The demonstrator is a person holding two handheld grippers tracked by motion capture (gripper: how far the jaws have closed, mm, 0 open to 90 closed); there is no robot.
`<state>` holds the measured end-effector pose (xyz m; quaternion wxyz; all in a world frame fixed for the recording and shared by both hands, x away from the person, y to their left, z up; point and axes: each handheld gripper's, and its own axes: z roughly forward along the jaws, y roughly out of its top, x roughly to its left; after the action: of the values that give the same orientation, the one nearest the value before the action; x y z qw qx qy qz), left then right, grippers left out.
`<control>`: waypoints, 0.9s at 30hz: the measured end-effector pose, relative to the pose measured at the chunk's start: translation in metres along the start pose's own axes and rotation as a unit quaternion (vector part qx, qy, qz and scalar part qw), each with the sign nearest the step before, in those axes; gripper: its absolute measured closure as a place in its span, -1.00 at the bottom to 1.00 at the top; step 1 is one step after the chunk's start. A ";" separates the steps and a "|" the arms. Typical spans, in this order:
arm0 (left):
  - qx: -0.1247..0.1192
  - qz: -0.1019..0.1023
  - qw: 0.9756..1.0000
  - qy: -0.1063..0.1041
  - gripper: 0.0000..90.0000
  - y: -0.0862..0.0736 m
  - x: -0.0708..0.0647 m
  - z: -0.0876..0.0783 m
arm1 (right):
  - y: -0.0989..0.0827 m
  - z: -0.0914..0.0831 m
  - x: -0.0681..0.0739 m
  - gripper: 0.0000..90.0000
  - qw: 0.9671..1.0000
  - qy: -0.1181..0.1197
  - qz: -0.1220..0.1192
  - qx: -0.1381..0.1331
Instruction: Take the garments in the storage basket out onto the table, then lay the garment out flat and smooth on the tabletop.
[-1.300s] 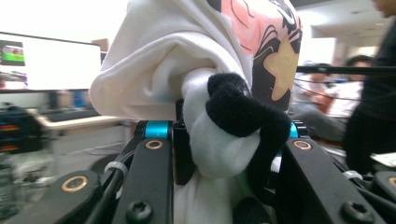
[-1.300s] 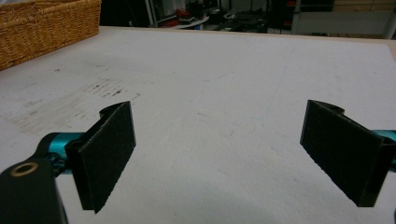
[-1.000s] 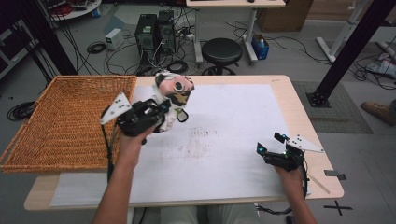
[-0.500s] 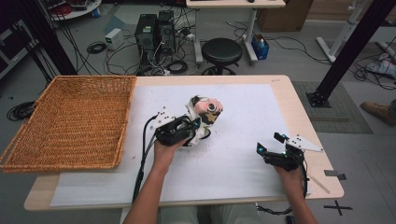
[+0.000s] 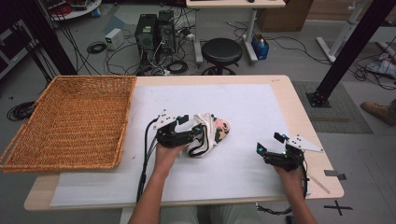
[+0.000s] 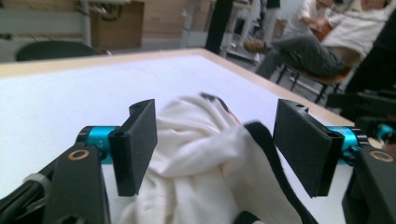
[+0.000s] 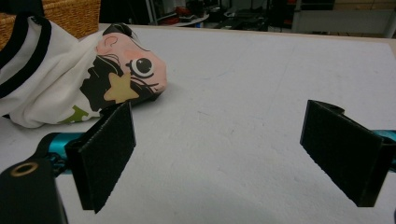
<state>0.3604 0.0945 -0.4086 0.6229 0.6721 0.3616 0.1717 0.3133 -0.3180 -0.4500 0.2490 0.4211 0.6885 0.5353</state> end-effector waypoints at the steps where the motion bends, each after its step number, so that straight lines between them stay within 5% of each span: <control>1: -0.007 0.001 1.000 0.001 -0.45 0.001 0.001 -0.004 | 0.000 0.000 0.000 -0.78 1.000 0.000 -0.001 -0.001; 4: -0.028 -0.003 1.000 0.002 -0.45 0.003 0.003 -0.016 | 0.000 0.000 0.000 -0.78 1.000 0.000 0.001 -0.002; 13: -0.032 -0.005 0.999 0.033 -0.45 -0.003 0.005 -0.040 | 0.000 0.000 0.000 -0.78 1.000 0.002 -0.002 -0.001; 27: -0.032 -0.006 0.998 0.052 -0.45 -0.009 0.007 -0.049 | 0.000 0.000 0.000 -0.78 1.000 0.003 -0.001 0.000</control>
<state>0.3296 0.1336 -0.4103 0.6256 0.6397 0.3919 0.2139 0.3136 -0.3179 -0.4501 0.2470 0.4190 0.6898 0.5363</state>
